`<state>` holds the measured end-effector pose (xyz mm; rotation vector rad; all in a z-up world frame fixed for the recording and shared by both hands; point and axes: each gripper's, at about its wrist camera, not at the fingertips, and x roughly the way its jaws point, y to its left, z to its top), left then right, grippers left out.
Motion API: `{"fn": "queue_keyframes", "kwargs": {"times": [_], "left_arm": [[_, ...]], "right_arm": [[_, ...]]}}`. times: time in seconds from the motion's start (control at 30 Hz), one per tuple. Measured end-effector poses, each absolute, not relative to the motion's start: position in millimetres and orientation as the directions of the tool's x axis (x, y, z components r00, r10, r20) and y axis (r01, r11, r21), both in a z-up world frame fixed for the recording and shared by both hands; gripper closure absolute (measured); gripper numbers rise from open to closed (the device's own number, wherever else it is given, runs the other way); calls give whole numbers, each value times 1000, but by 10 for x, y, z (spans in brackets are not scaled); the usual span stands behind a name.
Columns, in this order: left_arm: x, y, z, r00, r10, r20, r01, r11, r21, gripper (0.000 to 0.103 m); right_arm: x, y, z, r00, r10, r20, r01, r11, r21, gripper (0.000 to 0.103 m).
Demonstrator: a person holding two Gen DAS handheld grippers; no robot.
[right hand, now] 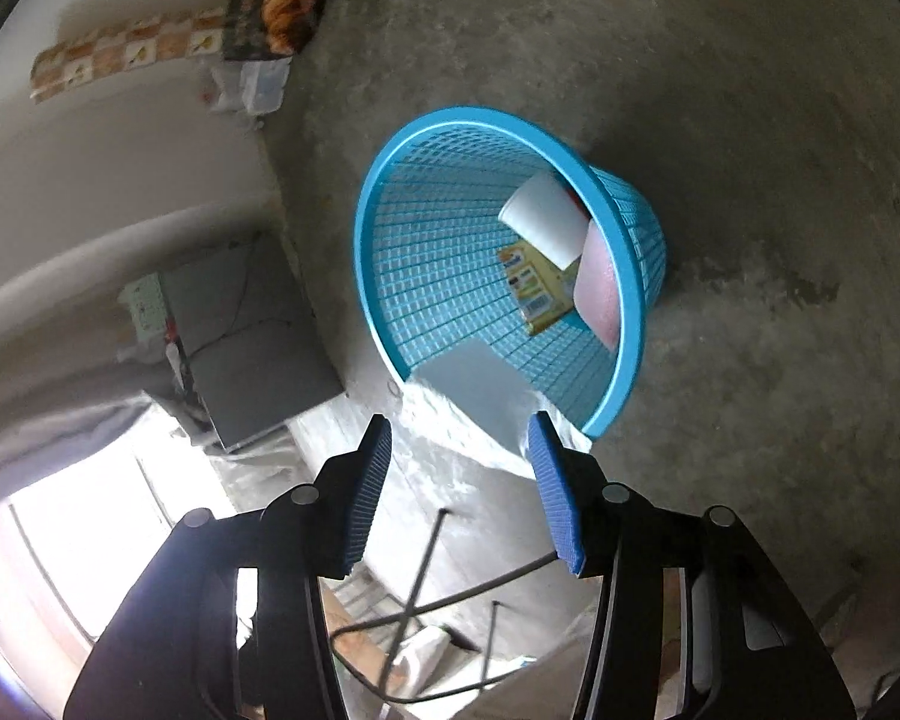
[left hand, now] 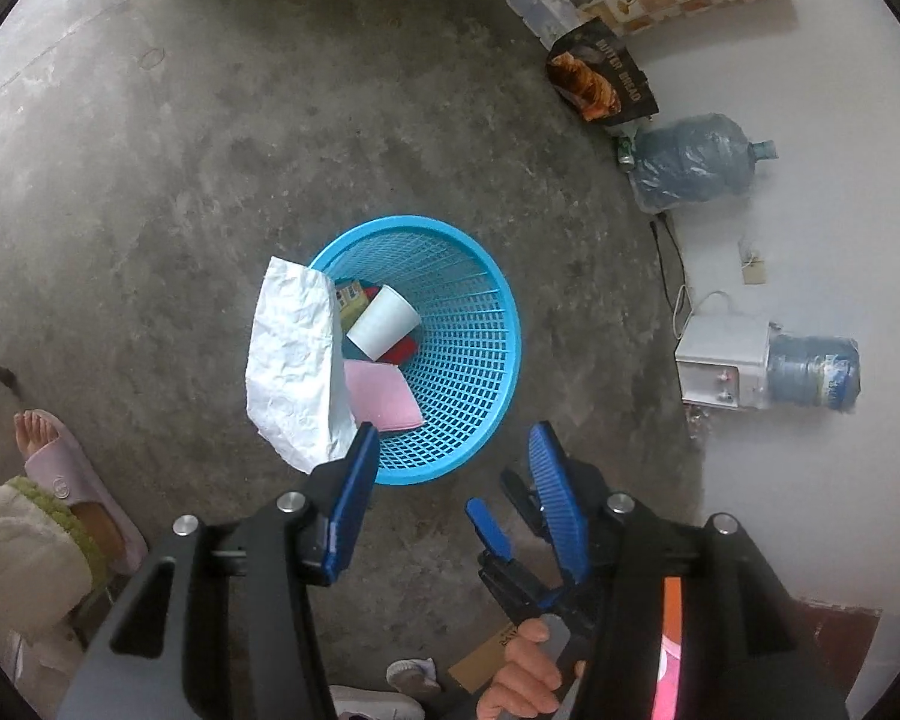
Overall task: Collect trash
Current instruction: 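Push the tissue down into the wastebasket with the right gripper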
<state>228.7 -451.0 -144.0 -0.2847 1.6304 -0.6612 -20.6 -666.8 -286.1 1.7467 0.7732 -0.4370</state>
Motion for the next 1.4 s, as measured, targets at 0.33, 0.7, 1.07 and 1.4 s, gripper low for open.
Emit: {"fn": "queue_keyframes", "kwargs": {"times": [0.33, 0.7, 1.07, 1.4], "left_arm": [[2188, -3811, -349, -115, -531, -840, 319, 781, -537, 36], [1591, -2000, 787, 205, -609, -766, 434, 758, -487, 23], [1067, -230, 1131, 590, -469, -657, 194, 872, -449, 21], [899, 563, 1041, 686, -359, -633, 15, 877, -481, 21]], "right_arm": [[405, -6321, -2494, 526, 306, -793, 696, 381, 609, 53], [1268, -5944, -3183, 366, 351, -862, 646, 571, 507, 55], [1433, -5855, -3328, 312, 311, -898, 666, 603, 440, 93], [1386, -5958, -3114, 337, 271, -902, 665, 610, 431, 103]]}}
